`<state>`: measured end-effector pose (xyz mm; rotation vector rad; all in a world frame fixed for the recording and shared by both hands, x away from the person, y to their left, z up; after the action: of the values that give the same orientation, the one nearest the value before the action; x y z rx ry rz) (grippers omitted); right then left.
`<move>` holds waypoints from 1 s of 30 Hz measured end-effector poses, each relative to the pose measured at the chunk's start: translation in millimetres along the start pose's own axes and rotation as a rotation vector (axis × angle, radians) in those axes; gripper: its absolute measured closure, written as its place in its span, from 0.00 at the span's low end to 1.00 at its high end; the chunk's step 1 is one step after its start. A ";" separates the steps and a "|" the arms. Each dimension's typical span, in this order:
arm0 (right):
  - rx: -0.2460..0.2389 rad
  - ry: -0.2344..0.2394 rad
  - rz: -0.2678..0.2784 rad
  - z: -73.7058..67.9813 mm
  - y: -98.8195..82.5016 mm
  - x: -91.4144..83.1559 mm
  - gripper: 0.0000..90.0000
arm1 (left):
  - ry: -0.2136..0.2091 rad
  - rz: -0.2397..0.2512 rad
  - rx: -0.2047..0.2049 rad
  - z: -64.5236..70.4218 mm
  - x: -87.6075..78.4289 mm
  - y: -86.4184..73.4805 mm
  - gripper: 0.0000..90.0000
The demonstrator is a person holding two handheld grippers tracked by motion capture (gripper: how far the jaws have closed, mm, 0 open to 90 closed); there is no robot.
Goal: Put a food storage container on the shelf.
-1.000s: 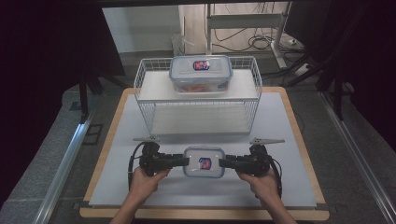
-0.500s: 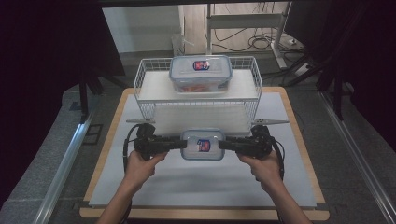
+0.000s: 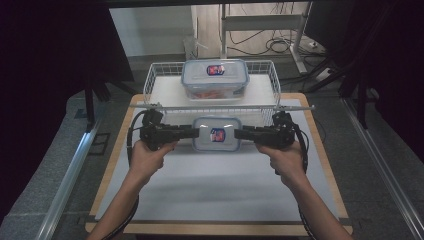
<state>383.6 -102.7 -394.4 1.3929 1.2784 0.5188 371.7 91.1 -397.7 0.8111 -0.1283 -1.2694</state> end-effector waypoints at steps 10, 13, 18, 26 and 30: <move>-0.020 -0.001 0.025 6.2 44.2 -0.1 0.64 | 0.011 0.041 0.020 13.8 -11.4 39.1 0.64; -0.023 -0.005 0.025 8.1 55.7 0.1 0.64 | 0.004 0.046 0.015 15.3 -13.1 49.9 0.64; -0.025 -0.016 0.027 13.9 72.0 1.9 0.64 | -0.002 0.051 0.004 15.9 -15.1 67.8 0.64; -0.013 -0.018 0.048 26.1 103.3 5.1 0.64 | 0.008 0.072 -0.010 20.9 -20.1 99.3 0.63; -0.005 -0.011 0.058 31.8 118.8 8.0 0.64 | 0.015 0.082 -0.012 22.0 -23.1 115.0 0.63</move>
<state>460.5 -84.4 -299.9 1.4304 1.2302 0.5522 444.3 108.7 -304.6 0.7972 -0.1403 -1.1855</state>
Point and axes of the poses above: each handheld gripper's, and its own axes: x roughly forward along the jaws, y roughly out of its top, z roughly to its right, the point moved 9 cm from there along x, roughly forward along the jaws, and after that the axes turned 15 degrees about -x, right-handed, at the moved point
